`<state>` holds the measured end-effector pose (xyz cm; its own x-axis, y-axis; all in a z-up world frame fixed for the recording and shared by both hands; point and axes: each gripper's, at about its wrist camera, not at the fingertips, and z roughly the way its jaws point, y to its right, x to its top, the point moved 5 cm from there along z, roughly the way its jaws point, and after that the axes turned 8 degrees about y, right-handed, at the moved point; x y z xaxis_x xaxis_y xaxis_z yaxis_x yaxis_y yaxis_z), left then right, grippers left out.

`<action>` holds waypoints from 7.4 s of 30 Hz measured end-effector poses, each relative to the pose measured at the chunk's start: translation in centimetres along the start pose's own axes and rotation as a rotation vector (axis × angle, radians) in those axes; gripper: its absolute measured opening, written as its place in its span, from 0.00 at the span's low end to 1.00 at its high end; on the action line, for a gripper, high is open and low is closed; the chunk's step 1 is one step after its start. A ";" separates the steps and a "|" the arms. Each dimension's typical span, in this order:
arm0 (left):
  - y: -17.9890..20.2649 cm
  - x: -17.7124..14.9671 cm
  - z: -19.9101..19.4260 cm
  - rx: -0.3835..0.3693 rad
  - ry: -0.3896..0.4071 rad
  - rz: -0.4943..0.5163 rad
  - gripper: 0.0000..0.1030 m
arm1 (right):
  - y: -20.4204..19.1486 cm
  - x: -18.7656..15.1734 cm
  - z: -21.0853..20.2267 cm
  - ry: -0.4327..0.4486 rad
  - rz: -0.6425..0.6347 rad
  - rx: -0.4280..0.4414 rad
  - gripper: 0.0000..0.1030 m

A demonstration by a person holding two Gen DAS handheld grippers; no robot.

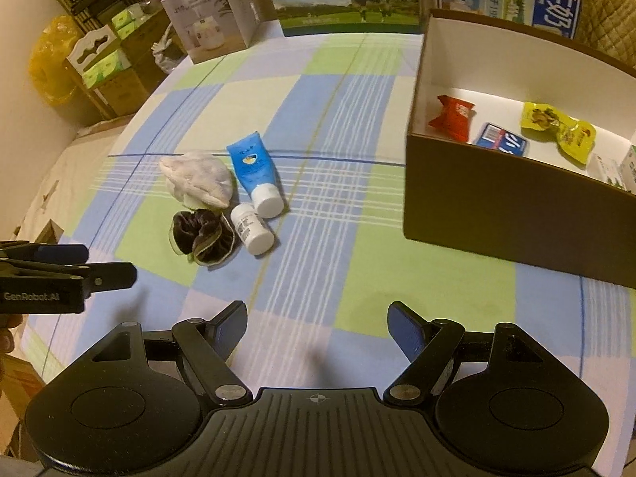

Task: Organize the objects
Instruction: 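Grasp the brown scrunchie with the left gripper while the right grasps the white pill bottle, then carry the scrunchie and pill bottle into the brown box and release them, then lift both open grippers out of the brown box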

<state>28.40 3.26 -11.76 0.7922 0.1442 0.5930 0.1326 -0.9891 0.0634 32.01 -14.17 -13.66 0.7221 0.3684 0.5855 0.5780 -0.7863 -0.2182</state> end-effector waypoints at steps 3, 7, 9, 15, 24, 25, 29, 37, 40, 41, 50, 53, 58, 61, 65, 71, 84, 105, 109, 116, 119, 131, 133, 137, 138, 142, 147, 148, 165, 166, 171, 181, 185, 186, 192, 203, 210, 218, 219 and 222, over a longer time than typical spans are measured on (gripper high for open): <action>0.1 0.0 1.1 -0.008 -0.002 0.019 0.78 | -0.2 0.1 0.7 0.003 -0.001 -0.001 0.73; 0.4 0.1 2.8 -0.022 -0.014 0.040 0.77 | 0.1 0.1 1.5 0.002 0.010 -0.011 0.73; 0.5 0.2 3.6 -0.028 -0.018 0.050 0.77 | 0.5 0.2 1.8 0.001 0.022 -0.025 0.73; 1.2 0.7 6.1 -0.043 -0.032 0.083 0.71 | 2.1 0.3 2.2 -0.003 0.066 -0.061 0.73; 1.7 1.2 9.3 -0.053 -0.044 0.100 0.61 | 3.2 -0.1 2.3 -0.019 0.095 -0.080 0.73; 1.8 1.2 9.5 -0.053 -0.045 0.101 0.57 | 3.2 -0.2 2.3 -0.023 0.094 -0.079 0.73; 1.8 1.3 10.3 -0.059 -0.047 0.101 0.47 | 3.0 -0.3 2.7 -0.036 0.082 -0.074 0.73; 1.0 0.9 9.2 -0.076 -0.011 0.129 0.22 | 1.4 0.2 3.9 -0.043 0.032 -0.035 0.73; -0.6 0.7 8.5 -0.041 -0.008 0.118 0.22 | 0.5 0.6 4.4 -0.028 0.008 -0.003 0.73; -1.3 0.6 8.3 -0.029 -0.009 0.104 0.22 | 0.1 0.8 4.6 -0.017 -0.004 0.013 0.73; -7.1 0.1 6.9 0.072 -0.009 -0.010 0.22 | -3.3 2.1 8.2 0.038 -0.161 0.075 0.54; -8.0 0.0 6.6 0.086 -0.004 -0.031 0.22 | -4.3 2.2 9.4 0.051 -0.202 0.097 0.49; -8.2 -0.3 6.5 0.095 -0.010 -0.042 0.22 | -5.4 2.2 10.8 0.047 -0.259 0.094 0.43; -8.0 -0.5 6.5 0.090 -0.013 -0.044 0.22 | -5.7 1.9 11.3 0.038 -0.283 0.093 0.27; -7.2 -0.8 6.3 0.073 -0.012 -0.031 0.22 | -5.6 1.3 10.6 0.042 -0.281 0.096 0.23; -5.1 -1.4 5.9 0.021 -0.018 0.003 0.22 | -3.5 -0.3 8.2 0.038 -0.210 0.058 0.23; 2.8 -3.7 6.0 -0.163 -0.054 0.176 0.31 | 4.5 -5.2 1.0 0.055 0.000 -0.107 0.23; 4.2 -3.3 6.5 -0.095 -0.049 0.197 0.24 | 4.8 -5.4 1.3 0.041 -0.056 -0.136 0.24; 4.2 -3.4 6.2 -0.089 -0.050 0.189 0.23 | 4.6 -5.4 1.4 0.035 -0.063 -0.136 0.23; 4.3 -3.2 5.8 -0.084 -0.050 0.188 0.22 | 4.7 -5.6 1.0 0.028 -0.052 -0.128 0.23; 4.6 -3.0 5.5 -0.086 -0.046 0.196 0.22 | 5.0 -5.5 0.6 0.035 -0.036 -0.127 0.23; 6.9 -0.8 3.3 -0.125 -0.006 0.219 0.22 | 6.8 -4.2 -2.7 0.081 0.045 -0.104 0.23; 7.6 -0.1 2.8 -0.138 0.007 0.220 0.22 | 7.3 -3.7 -3.5 0.096 0.066 -0.096 0.23; 9.6 1.5 1.3 -0.176 0.046 0.233 0.22 | 8.6 -2.3 -5.5 0.136 0.090 -0.097 0.23; 10.2 1.9 0.9 -0.185 0.057 0.238 0.22 | 8.9 -1.9 -6.0 0.150 0.096 -0.098 0.23; 13.0 3.9 -0.3 -0.230 0.102 0.262 0.22 | 10.6 0.1 -8.3 0.213 0.125 -0.105 0.23; 17.1 6.5 -0.8 -0.280 0.141 0.295 0.22 | 13.2 3.1 -10.5 0.281 0.131 -0.115 0.23; 17.8 6.9 -0.7 -0.287 0.146 0.301 0.22 | 13.6 3.6 -10.7 0.290 0.128 -0.116 0.23; 28.7 14.1 6.1 -0.275 0.129 0.349 0.23 | 23.4 11.3 -7.4 0.310 0.072 -0.188 0.23; 29.0 14.4 6.8 -0.264 0.125 0.353 0.23 | 24.0 11.6 -7.0 0.304 0.073 -0.194 0.23; 30.4 16.5 10.2 -0.227 0.105 0.354 0.23 | 26.9 13.2 -5.1 0.280 0.085 -0.210 0.23; 31.4 19.0 15.3 -0.169 0.070 0.362 0.26 | 29.9 14.5 -2.7 0.238 0.107 -0.217 0.23; 31.7 19.6 16.1 -0.166 0.082 0.366 0.33 | 30.6 14.8 -2.1 0.233 0.114 -0.217 0.23; 31.9 19.7 16.2 -0.168 0.086 0.372 0.35 | 30.7 14.9 -2.0 0.234 0.117 -0.216 0.23; 32.1 20.0 16.3 -0.164 0.116 0.393 0.60 | 31.3 15.4 -1.7 0.233 0.129 -0.209 0.23; 31.2 20.0 15.8 -0.166 0.116 0.381 0.72 | 31.5 16.5 -1.0 0.250 0.092 -0.247 0.38; 30.5 19.3 14.2 -0.190 0.121 0.357 0.80 | 30.7 16.0 -2.6 0.267 0.097 -0.230 0.56; 29.9 18.3 11.4 -0.219 0.125 0.329 0.86 | 29.4 13.8 -5.2 0.248 0.136 -0.212 0.58; 29.9 18.2 11.1 -0.218 0.123 0.325 0.86 | 29.2 13.5 -5.5 0.246 0.140 -0.211 0.58; 29.7 17.8 10.1 -0.220 0.120 0.314 0.87 | 28.7 12.9 -6.5 0.245 0.155 -0.208 0.59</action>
<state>52.47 -23.23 -7.44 0.6967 -0.1573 0.6999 -0.2456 -0.9690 0.0267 55.47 -35.23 -7.26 0.6679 0.1264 0.7334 0.3605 -0.9171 -0.1702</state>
